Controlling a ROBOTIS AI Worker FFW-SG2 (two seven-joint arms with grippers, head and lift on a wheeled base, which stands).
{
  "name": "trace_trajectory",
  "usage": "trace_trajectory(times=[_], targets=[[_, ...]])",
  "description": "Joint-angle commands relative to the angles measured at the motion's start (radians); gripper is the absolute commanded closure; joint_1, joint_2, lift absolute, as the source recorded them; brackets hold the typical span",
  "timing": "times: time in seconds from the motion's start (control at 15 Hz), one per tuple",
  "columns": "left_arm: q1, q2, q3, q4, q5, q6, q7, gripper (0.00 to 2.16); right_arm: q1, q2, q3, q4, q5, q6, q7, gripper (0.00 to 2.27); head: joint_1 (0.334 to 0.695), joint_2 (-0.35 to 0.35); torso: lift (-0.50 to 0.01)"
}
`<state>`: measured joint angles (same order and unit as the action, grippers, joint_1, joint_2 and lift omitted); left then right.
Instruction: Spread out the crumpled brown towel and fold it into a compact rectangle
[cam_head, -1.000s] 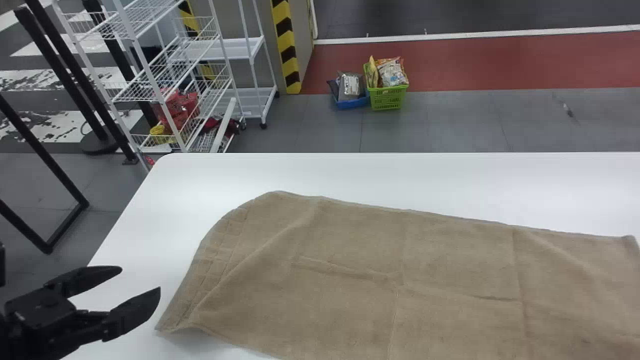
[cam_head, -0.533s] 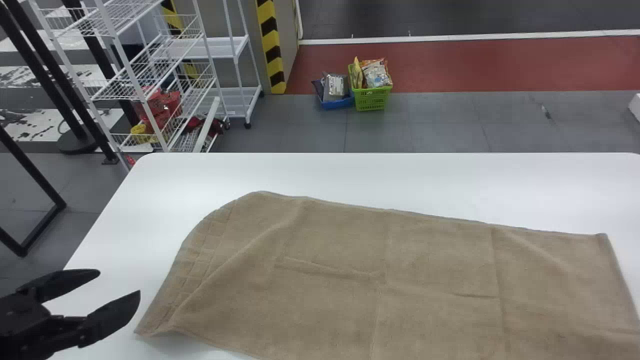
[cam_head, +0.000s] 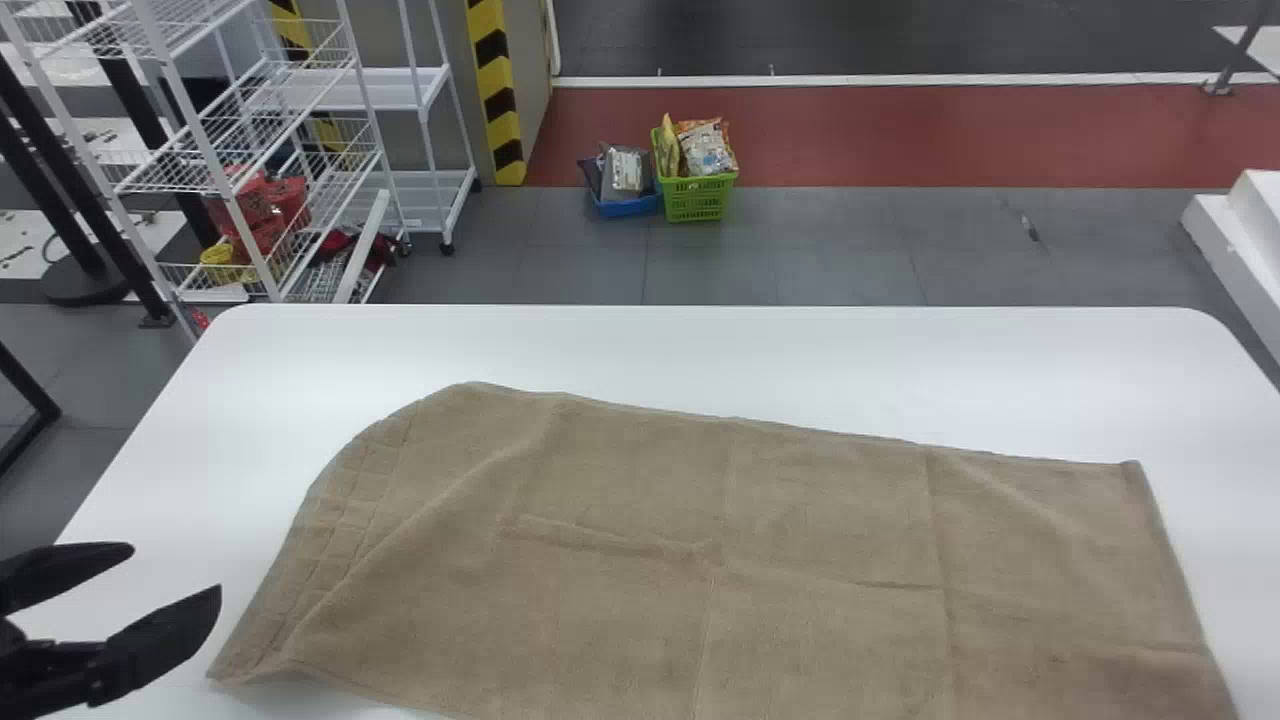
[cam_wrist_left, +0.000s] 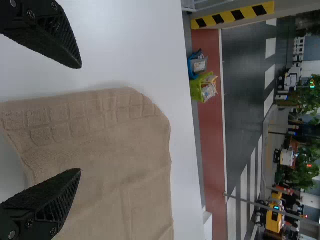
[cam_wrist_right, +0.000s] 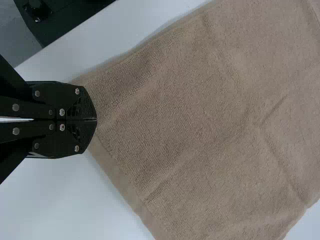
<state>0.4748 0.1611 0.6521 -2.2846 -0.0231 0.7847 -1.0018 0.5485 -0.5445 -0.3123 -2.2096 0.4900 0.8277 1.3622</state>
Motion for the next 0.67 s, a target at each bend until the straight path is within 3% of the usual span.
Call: trace_trajectory(times=[0.0, 0.6], targets=[[-0.002, 0.002, -0.006, 0.005, -0.005, 0.0, 0.0, 0.08, -0.007, 0.0, -0.001, 0.021, 0.019, -0.003, 0.005, 2.12, 0.695, 0.042, -0.127], [-0.01, 0.003, -0.009, 0.019, -0.008, -0.012, 0.002, 0.08, -0.022, 0.0, -0.033, 0.019, -0.013, -0.003, 0.005, 2.12, 0.695, 0.014, -0.127]])
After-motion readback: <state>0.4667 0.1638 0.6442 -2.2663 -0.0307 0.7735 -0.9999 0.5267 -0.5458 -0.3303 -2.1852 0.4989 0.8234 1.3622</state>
